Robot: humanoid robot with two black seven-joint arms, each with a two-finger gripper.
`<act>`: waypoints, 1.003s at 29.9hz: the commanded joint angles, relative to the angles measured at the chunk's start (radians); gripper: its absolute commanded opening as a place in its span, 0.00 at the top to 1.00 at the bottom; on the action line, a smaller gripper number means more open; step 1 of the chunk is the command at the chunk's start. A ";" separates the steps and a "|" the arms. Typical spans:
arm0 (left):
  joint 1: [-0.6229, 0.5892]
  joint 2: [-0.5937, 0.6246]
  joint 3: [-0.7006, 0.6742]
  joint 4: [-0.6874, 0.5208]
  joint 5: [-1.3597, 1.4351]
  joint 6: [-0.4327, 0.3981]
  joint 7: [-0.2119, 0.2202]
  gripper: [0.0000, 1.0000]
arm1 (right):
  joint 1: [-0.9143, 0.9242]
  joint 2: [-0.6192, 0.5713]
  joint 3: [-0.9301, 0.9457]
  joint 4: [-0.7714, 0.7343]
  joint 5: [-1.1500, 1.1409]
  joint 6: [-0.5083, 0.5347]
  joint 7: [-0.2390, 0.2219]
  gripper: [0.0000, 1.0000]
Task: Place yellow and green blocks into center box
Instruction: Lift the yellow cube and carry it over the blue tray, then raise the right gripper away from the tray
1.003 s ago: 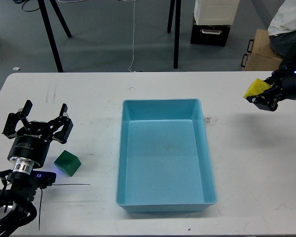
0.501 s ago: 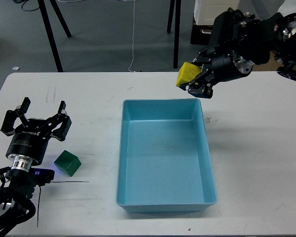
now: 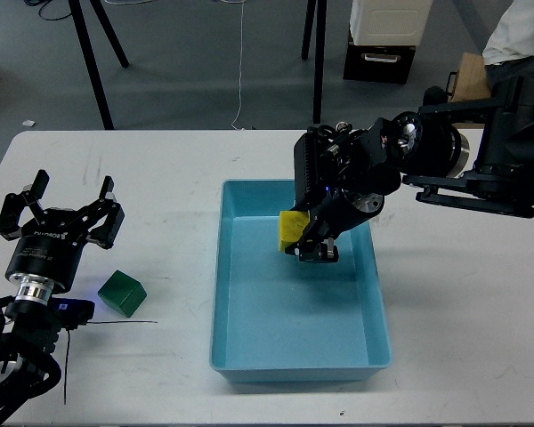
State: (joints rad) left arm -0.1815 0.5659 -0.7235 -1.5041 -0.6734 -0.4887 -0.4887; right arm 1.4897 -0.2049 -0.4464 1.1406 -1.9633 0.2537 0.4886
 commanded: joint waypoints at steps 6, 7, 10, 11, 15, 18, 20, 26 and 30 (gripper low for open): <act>-0.032 0.003 0.007 0.018 0.008 0.000 0.000 0.00 | -0.014 -0.010 -0.003 -0.019 0.164 0.001 0.000 0.01; -0.044 0.006 0.009 0.028 0.020 0.000 0.000 0.00 | -0.013 -0.011 0.001 -0.021 0.172 -0.001 0.000 0.01; -0.075 0.049 0.015 0.064 0.101 0.000 0.000 0.00 | -0.008 -0.036 0.023 -0.021 0.176 -0.011 0.000 0.01; -0.085 0.078 0.016 0.071 0.148 0.000 0.000 0.00 | -0.006 -0.053 0.043 -0.021 0.176 -0.013 0.000 0.01; -0.131 0.199 0.019 0.096 0.390 0.125 0.000 0.00 | -0.016 -0.134 0.222 -0.021 0.179 -0.013 0.000 0.01; -0.179 0.290 0.019 0.122 0.555 0.225 0.000 0.00 | -0.064 -0.162 0.401 -0.021 0.233 -0.010 0.000 0.01; -0.220 0.339 0.019 0.168 0.633 0.283 0.000 0.00 | -0.098 -0.151 0.550 -0.021 0.309 -0.007 0.000 0.01; -0.294 0.403 0.016 0.294 0.924 0.211 0.000 0.00 | -0.150 -0.074 0.808 -0.044 0.558 -0.011 0.000 0.01; -0.338 0.414 0.010 0.324 1.318 0.156 0.000 0.01 | -0.196 -0.013 0.903 -0.068 0.743 -0.022 0.000 0.01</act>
State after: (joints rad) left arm -0.4899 0.9726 -0.7060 -1.1983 0.3598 -0.3003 -0.4886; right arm 1.3289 -0.2547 0.3899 1.0856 -1.3438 0.2421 0.4884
